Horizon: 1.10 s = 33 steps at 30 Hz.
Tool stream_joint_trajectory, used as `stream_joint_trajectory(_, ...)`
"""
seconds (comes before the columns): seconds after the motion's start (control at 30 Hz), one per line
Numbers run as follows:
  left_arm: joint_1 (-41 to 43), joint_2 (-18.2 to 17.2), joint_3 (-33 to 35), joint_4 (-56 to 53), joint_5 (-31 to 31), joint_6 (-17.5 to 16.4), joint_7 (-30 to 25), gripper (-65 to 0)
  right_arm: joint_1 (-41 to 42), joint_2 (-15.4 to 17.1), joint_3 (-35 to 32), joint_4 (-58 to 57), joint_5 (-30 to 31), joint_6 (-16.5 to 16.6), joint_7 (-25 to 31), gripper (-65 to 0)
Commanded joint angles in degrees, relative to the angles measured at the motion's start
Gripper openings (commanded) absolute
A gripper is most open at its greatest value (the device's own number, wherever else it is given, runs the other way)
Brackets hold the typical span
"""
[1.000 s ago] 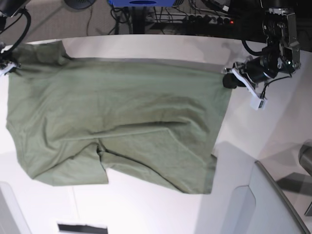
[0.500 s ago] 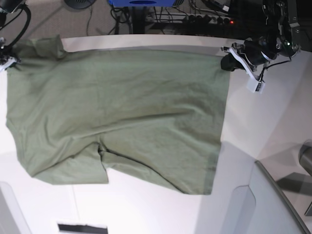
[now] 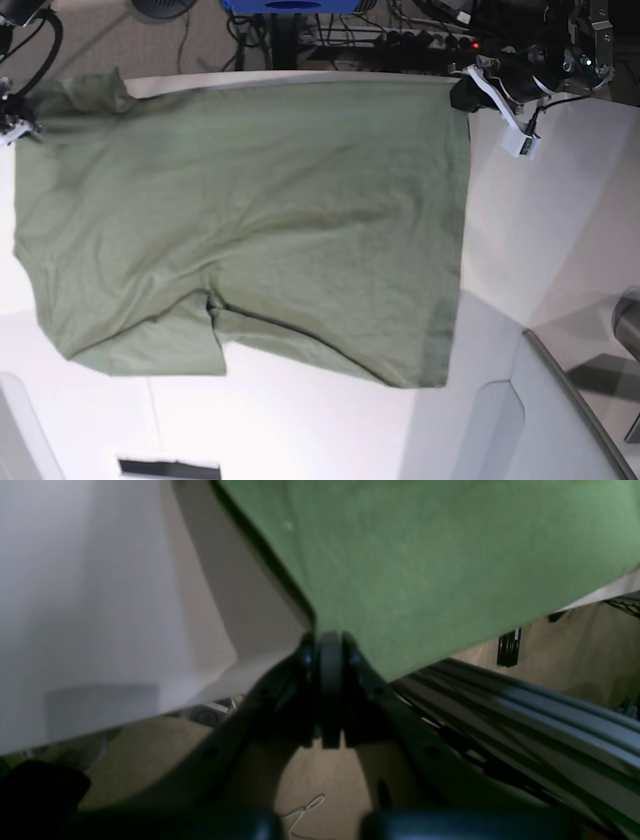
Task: Layout the t-shirt on the table in an organized manner, then fold the t-shirt properly
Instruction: 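Grasp the green shirt's edge with both grippers and pull it taut, then hold the shirt edge with both grippers and drag it to straighten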
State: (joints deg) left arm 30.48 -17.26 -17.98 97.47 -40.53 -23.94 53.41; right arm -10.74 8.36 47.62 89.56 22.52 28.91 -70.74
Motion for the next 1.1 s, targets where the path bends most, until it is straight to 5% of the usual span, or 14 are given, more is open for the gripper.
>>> stream_joint_trajectory(0.0, 0.07, -0.55, -0.44, 1.39, -0.65, -0.19, -0.53, -65.0, 0.15, 1.18, 0.16, 0.95, 0.29, -0.2, 0.37, -65.0)
stream_joint_trajectory(0.5, -1.51, 0.51, -5.98, 1.74, -0.74, -0.19, -0.09, -65.0, -0.29, 0.91, -6.96, 8.07, 0.38, -0.82, 0.01, -65.0)
stream_joint_trajectory(0.63, -3.18, 0.51, -5.98, 1.91, -0.83, -0.19, 0.0, -65.0, 0.76, 0.91, -7.4, 8.07, 0.38, -5.57, -0.51, -65.0)
stream_joint_trajectory(1.07, -15.4, 0.6, -5.89, 0.95, -0.65, -0.19, 9.58, -65.0, 8.85, 4.26, -11.79, -1.95, 0.29, -6.71, -0.78, -65.0)
